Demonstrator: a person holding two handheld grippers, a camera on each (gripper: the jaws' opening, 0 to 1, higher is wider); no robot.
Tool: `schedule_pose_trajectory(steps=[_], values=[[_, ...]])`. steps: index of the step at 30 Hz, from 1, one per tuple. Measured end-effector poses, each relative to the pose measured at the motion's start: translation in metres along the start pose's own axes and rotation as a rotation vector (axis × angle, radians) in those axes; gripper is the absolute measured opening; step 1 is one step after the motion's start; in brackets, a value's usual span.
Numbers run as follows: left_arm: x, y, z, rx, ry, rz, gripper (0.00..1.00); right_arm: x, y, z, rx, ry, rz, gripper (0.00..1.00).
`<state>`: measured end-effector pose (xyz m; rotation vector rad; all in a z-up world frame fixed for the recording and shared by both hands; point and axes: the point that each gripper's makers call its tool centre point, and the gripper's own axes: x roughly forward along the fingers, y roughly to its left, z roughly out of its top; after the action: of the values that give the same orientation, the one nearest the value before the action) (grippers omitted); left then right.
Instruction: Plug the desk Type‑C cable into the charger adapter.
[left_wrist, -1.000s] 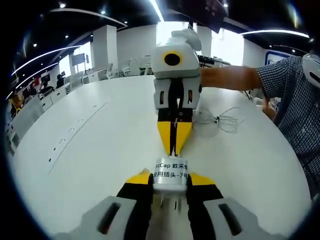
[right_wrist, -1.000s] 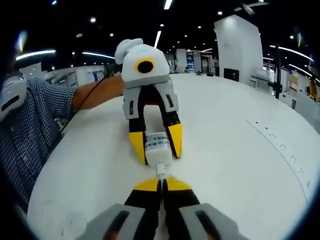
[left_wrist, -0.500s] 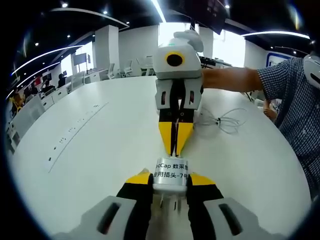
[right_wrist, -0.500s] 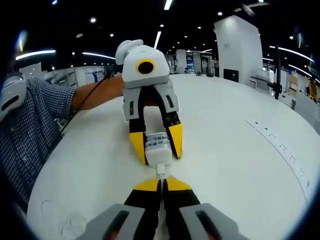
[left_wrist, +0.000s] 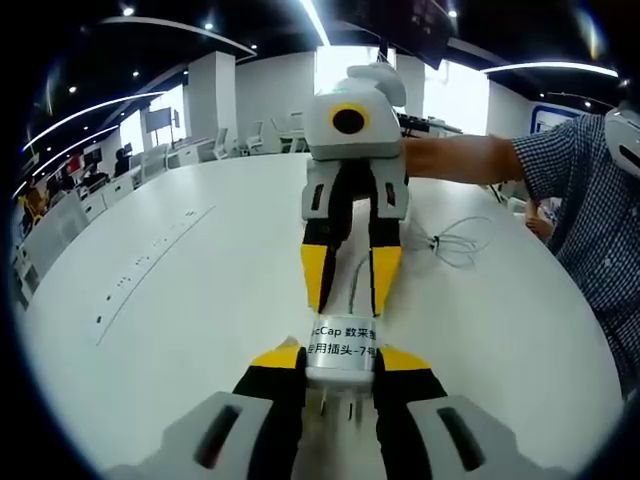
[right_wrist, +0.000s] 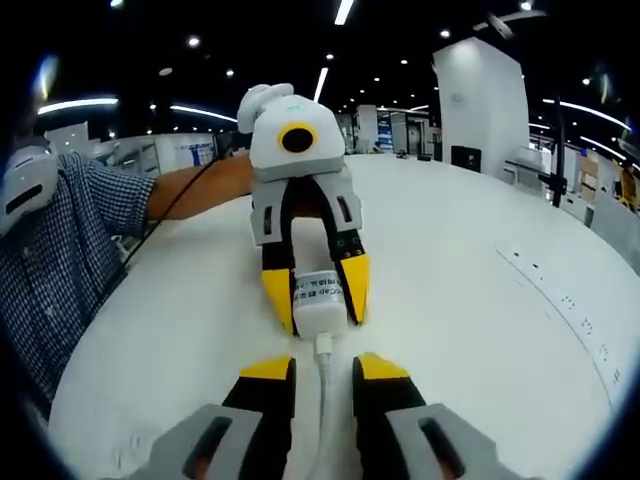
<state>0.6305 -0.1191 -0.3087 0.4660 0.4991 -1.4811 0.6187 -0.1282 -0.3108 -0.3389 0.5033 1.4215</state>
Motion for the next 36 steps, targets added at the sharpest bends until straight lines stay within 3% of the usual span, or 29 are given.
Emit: schedule_pose_trajectory(steps=[7, 14, 20, 28, 36], values=[[0.002, -0.005, 0.002, -0.006, 0.004, -0.002, 0.28, -0.002, 0.003, 0.001, -0.014, -0.007, -0.004, 0.29], [0.005, -0.009, 0.003, 0.009, -0.016, -0.016, 0.37, -0.004, 0.004, 0.0, -0.014, -0.007, -0.008, 0.29], [0.008, -0.008, 0.003, 0.036, -0.024, -0.016, 0.6, -0.008, 0.005, 0.001, -0.021, -0.014, -0.015, 0.29], [0.003, -0.001, 0.012, 0.018, -0.083, 0.014, 0.59, -0.011, 0.002, 0.001, -0.02, -0.011, -0.021, 0.29], [-0.002, 0.003, 0.014, 0.014, -0.102, 0.041, 0.59, -0.011, 0.004, 0.002, -0.044, 0.001, -0.034, 0.43]])
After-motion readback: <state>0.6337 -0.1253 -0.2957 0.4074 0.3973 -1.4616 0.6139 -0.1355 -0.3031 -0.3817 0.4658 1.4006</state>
